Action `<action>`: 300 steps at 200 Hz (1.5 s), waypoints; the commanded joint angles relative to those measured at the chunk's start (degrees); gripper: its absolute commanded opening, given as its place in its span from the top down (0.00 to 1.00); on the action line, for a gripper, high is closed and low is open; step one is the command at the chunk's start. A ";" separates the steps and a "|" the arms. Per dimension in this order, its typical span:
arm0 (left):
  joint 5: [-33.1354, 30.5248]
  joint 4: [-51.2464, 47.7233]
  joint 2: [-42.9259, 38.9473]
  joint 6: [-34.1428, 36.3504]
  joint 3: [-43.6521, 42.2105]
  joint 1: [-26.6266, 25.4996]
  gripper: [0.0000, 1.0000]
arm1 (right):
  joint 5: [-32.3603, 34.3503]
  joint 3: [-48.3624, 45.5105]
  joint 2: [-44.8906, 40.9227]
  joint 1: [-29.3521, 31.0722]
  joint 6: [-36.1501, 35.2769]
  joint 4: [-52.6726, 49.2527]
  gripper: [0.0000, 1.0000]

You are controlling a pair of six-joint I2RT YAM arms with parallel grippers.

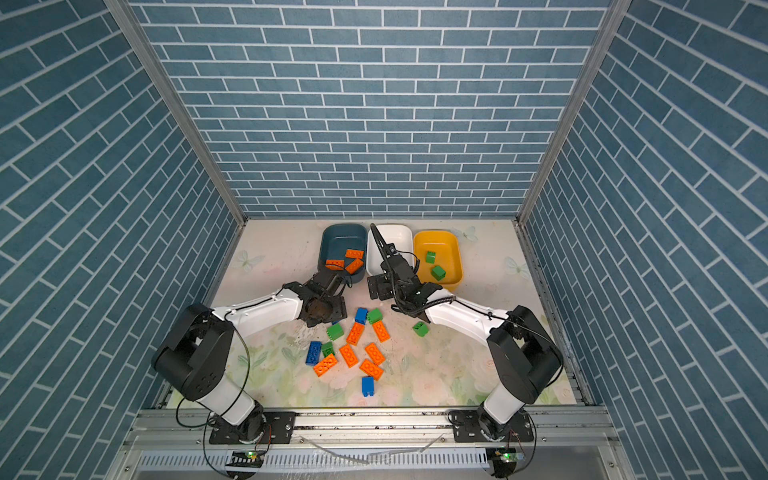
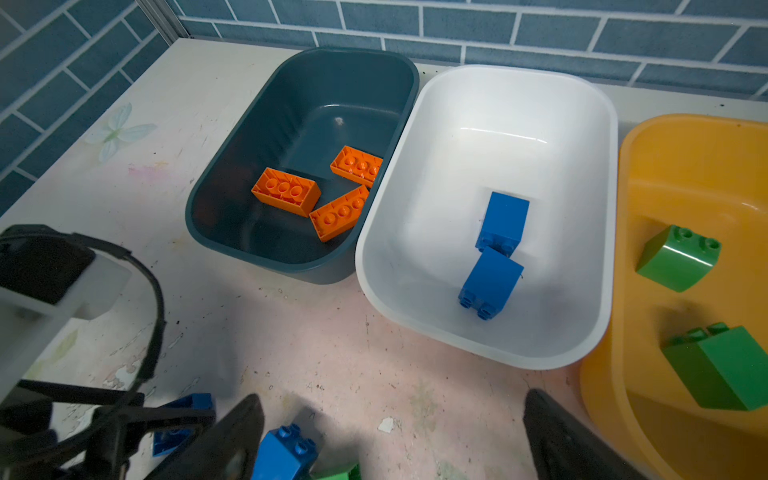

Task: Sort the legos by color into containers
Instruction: 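Move the right gripper back toward the pile while the left gripper hovers over bricks, then drop a blue brick in the white tub with left gripper while right gripper lowers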

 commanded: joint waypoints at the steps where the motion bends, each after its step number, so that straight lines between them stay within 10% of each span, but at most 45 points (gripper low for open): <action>1: -3.25 -1.68 1.81 -3.80 1.41 -0.97 0.30 | 1.41 -1.47 -2.26 0.04 1.47 1.46 0.03; 152: -8.78 -4.06 3.83 -3.15 7.45 -4.67 0.69 | 2.65 -13.03 -13.78 -1.04 5.22 -10.11 0.01; 203: -4.70 3.41 0.95 5.17 12.88 -4.84 0.72 | -14.89 -18.46 -17.69 -7.52 1.51 -15.84 0.02; 300: 2.12 4.74 15.51 11.05 33.36 -4.87 0.71 | -17.14 -17.38 -9.07 -9.02 -2.58 -18.35 0.12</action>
